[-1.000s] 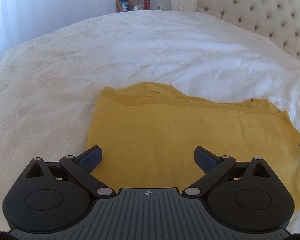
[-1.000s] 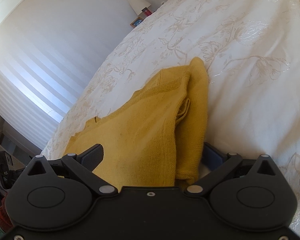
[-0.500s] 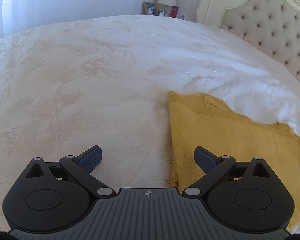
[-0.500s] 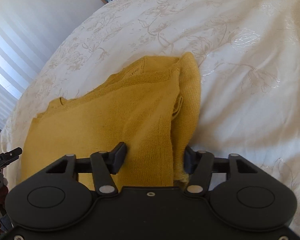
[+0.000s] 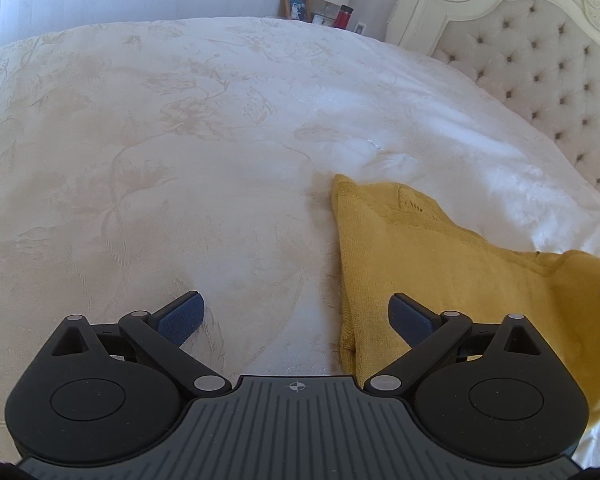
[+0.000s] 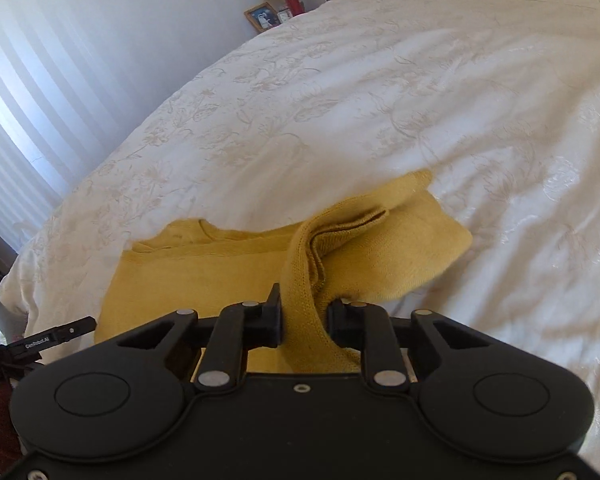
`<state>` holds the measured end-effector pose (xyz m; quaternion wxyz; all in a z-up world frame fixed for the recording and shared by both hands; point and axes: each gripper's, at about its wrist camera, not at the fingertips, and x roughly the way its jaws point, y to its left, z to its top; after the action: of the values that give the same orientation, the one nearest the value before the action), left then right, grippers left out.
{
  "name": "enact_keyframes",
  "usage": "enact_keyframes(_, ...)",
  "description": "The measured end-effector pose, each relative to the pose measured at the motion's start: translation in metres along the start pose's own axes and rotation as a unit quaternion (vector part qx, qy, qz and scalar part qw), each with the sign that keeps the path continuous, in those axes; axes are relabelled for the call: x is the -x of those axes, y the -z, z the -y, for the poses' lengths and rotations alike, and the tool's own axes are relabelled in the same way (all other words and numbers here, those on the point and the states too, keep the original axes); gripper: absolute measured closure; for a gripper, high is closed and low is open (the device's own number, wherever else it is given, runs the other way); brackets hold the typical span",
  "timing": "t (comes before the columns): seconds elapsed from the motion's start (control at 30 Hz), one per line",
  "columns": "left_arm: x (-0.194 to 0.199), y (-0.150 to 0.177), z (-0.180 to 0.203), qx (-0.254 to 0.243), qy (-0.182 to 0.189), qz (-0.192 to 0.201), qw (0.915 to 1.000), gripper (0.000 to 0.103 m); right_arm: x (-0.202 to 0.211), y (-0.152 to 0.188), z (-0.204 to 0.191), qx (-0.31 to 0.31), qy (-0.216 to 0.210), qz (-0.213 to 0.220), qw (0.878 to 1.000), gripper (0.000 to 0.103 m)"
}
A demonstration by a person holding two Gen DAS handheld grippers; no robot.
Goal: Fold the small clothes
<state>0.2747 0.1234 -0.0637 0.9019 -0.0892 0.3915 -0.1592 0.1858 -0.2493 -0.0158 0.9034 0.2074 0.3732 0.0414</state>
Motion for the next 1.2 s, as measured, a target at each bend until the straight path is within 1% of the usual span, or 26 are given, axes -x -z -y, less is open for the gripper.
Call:
enact_keyframes(0.13,0.004,-0.002,-0.006,0.005,0.003,0.005,1.0,0.003,-0.021,-0.01,-0.047,0.012,-0.039,-0.01,0.999,0.074)
enact_keyframes(0.23,0.007,-0.004,-0.012,0.014,0.003,0.01,0.9999,0.003,-0.05,-0.01,-0.08,0.013,-0.069,-0.023,0.997,0.075)
enact_keyframes(0.3,0.009,-0.005,-0.017,0.022,0.003,0.013,0.9997,0.003,-0.069,-0.006,-0.1,0.02,-0.077,-0.031,0.996,0.075)
enact_keyframes(0.4,0.011,-0.008,-0.025,0.034,0.001,0.016,0.9993,0.003,-0.098,0.003,-0.127,0.038,-0.078,-0.048,0.995,0.075)
enact_keyframes(0.5,0.012,-0.009,-0.031,0.041,-0.005,0.017,0.999,0.003,-0.114,0.015,-0.144,0.055,-0.074,-0.065,0.994,0.075)
enact_keyframes(0.63,0.013,-0.011,-0.033,0.046,-0.002,0.019,0.9987,0.003,-0.128,0.028,-0.163,0.099,-0.051,-0.078,0.991,0.074)
enact_keyframes(0.67,0.012,-0.011,-0.033,0.046,-0.001,0.02,0.9988,0.003,-0.129,0.031,-0.166,0.106,-0.047,-0.079,0.99,0.071)
enact_keyframes(0.7,0.012,-0.011,-0.032,0.045,-0.001,0.02,0.9988,0.003,-0.128,0.033,-0.168,0.11,-0.053,-0.08,0.989,0.068)
enact_keyframes(0.77,0.012,-0.01,-0.032,0.042,0.0,0.019,0.9989,0.003,-0.127,0.034,-0.17,0.102,-0.081,-0.08,0.988,0.06)
enact_keyframes(0.87,0.012,-0.009,-0.033,0.044,0.001,0.019,0.9988,0.003,-0.114,0.031,-0.166,0.084,-0.125,-0.063,0.987,0.059)
enact_keyframes(0.93,0.011,-0.01,-0.035,0.046,0.001,0.02,0.9987,0.003,-0.101,0.028,-0.163,0.076,-0.144,-0.046,0.986,0.059)
enact_keyframes(1.0,0.012,-0.01,-0.035,0.048,0.001,0.022,0.9986,0.003,-0.09,0.026,-0.155,0.07,-0.141,-0.027,0.987,0.059)
enact_keyframes(1.07,0.014,-0.009,-0.035,0.049,0.003,0.027,0.9984,0.003,-0.081,0.027,-0.146,0.069,-0.125,-0.01,0.99,0.059)
enact_keyframes(1.1,0.015,-0.009,-0.034,0.049,0.005,0.029,0.9983,0.003,-0.077,0.028,-0.141,0.071,-0.111,-0.004,0.991,0.059)
enact_keyframes(1.2,0.016,-0.009,-0.03,0.046,0.014,0.035,0.9982,0.003,-0.078,0.039,-0.127,0.076,-0.085,-0.016,0.993,0.059)
